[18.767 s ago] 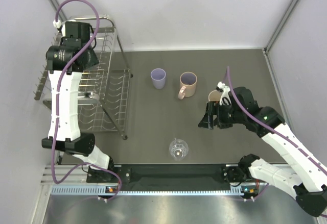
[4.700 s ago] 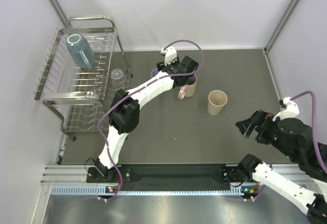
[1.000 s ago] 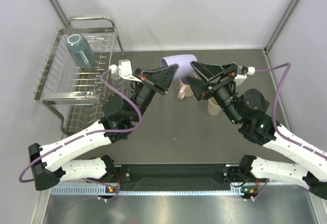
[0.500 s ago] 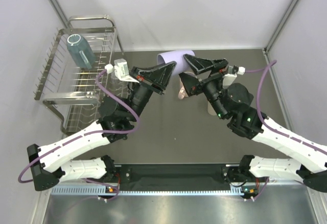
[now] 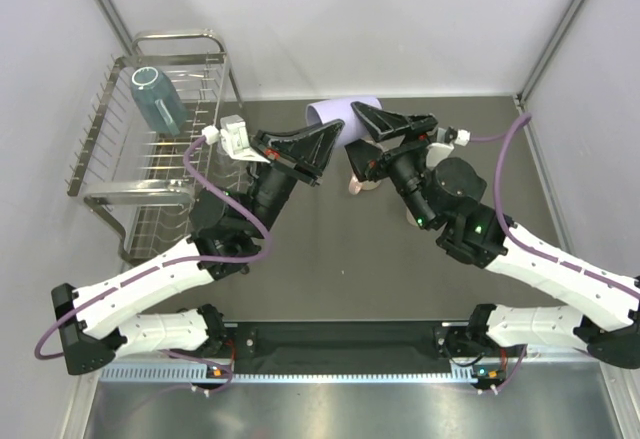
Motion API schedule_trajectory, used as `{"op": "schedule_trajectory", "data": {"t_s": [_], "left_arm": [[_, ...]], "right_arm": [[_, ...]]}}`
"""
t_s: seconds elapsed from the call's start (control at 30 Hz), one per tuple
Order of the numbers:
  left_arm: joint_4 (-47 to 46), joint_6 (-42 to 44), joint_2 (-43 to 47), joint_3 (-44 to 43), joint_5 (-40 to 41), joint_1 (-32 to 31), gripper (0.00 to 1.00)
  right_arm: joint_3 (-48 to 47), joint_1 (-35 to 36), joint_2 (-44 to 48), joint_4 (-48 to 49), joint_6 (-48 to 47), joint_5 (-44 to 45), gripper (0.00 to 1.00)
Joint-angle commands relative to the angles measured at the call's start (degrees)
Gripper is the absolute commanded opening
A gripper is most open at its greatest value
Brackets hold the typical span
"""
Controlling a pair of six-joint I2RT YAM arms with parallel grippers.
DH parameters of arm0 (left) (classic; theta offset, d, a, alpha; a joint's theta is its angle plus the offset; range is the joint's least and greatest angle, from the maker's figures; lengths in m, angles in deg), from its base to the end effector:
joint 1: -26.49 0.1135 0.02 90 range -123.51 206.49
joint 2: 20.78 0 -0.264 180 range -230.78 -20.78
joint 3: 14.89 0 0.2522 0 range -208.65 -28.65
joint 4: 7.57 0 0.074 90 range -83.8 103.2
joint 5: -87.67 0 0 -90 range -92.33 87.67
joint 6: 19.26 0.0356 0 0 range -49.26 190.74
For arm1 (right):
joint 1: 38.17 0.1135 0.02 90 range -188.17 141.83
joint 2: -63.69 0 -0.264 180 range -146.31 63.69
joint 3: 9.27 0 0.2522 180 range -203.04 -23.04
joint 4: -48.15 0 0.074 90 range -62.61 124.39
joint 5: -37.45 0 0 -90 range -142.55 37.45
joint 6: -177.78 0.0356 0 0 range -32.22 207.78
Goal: Load the cups into the dish rack
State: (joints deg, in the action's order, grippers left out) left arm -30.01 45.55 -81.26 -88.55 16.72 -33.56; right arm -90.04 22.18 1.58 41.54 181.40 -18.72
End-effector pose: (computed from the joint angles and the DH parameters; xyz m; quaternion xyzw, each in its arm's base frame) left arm 0.1214 -0.1874 0.4634 -0.0054 0.4740 -0.5384 0.6967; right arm 0.1343 0.1959 0.4491 0.3890 0.5118 0.6835 0.3458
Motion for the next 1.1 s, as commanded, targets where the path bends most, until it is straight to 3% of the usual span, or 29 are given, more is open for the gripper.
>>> {"op": "schedule_trajectory", "data": {"t_s": [0.0, 0.13, 0.17, 0.33, 0.47, 0.5, 0.57, 0.63, 0.77, 0.93, 1.07], "left_arm": [[-2.1, 0.4, 1.2, -1.5, -1.8, -0.1, 0.00], [-2.3, -0.1, 2.0, 0.1, -2.0, -0.2, 0.00], [-2.1, -0.1, 2.2, 0.3, -2.3, -0.2, 0.00], [2.4, 0.2, 4.5, 0.6, -2.4, -0.2, 0.03], [5.4, 0.7, 8.2, 3.4, -1.8, -0.1, 0.47], [6.5, 0.8, 10.2, 4.1, -1.6, -0.2, 0.63], [8.1, 1.3, 12.2, 6.0, -1.2, -0.2, 0.71], [13.0, 1.1, 15.2, 6.5, 1.0, -0.2, 0.75], [24.5, -1.3, 17.6, 2.1, 7.0, -0.2, 0.76], [41.6, -4.4, 14.5, -11.3, 8.9, -0.2, 0.75], [43.8, -5.0, 14.2, -14.4, 5.7, -0.2, 0.75]], "right_arm": [[0.0, 1.1, 0.7, 3.5, 2.4, 1.6, 0.74], [0.6, 1.0, 0.8, 3.1, 2.4, 1.7, 0.49], [0.6, 1.0, 0.8, 2.8, 2.4, 1.6, 0.34], [1.7, 0.6, 1.5, 0.3, 1.5, 1.0, 0.00], [3.7, 0.1, 2.8, 0.1, 0.4, 0.5, 0.00], [4.1, -0.1, 3.1, 0.1, -0.2, 0.4, 0.00], [5.4, -0.5, 4.0, 0.2, -0.5, 0.2, 0.00], [6.5, -1.1, 5.0, 0.2, -2.4, -0.4, 0.00], [6.9, -3.8, 5.4, 0.2, -14.6, -6.7, 0.00], [4.6, -9.0, 1.1, -1.6, -36.6, -22.5, 0.00], [0.5, -9.3, -4.9, 0.8, -58.2, -32.6, 0.00]]}}
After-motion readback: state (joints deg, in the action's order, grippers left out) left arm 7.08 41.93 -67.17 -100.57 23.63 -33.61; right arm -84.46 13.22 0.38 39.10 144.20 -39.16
